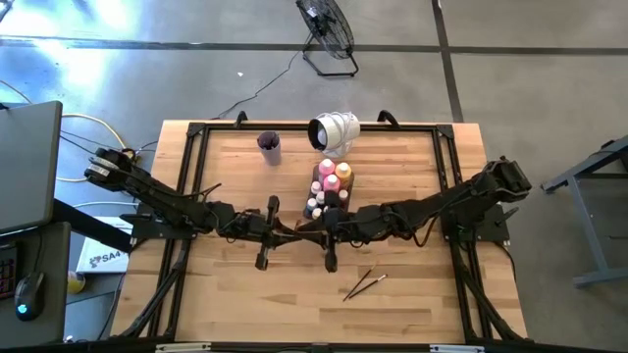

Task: Pick & Place Paint Supplies
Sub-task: Put the gold paint brush into the violet cup

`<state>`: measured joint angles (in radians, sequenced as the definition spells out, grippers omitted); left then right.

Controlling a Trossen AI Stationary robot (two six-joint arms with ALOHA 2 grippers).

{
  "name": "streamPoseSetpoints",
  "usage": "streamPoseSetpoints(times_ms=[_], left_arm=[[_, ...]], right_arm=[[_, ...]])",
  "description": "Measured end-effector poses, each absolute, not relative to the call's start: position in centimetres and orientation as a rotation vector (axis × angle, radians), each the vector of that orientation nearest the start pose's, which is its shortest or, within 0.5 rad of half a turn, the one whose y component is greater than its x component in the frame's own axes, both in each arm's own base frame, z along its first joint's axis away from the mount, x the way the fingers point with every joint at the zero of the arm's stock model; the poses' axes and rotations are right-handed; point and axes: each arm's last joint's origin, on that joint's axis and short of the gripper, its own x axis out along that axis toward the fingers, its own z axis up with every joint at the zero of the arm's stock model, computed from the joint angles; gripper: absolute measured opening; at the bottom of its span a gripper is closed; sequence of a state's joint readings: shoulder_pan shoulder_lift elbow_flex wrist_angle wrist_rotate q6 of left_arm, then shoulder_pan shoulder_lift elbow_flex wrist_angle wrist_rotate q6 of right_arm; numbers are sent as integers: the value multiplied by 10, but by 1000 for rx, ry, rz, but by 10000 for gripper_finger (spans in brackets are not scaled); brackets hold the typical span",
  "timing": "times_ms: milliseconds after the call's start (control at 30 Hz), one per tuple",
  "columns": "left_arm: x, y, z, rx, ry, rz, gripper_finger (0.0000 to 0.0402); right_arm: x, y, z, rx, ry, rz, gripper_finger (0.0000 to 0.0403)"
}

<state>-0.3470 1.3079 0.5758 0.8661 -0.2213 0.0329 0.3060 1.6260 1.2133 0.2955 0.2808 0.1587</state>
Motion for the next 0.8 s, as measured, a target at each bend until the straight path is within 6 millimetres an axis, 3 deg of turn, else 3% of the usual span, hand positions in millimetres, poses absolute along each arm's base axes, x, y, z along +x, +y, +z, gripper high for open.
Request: streamPoseSetpoints(times_ms=[267,500,800], left_arm=[[255,-85,251,-12,-120,-121,10],[255,-85,251,-17,-121,-122,10],[255,-85,251,-13,-122,-122,11]], right_arm=[[371,102,306,121,107,22,46],[371,104,305,84,109,15,15],[371,104,305,48,108,9,12]])
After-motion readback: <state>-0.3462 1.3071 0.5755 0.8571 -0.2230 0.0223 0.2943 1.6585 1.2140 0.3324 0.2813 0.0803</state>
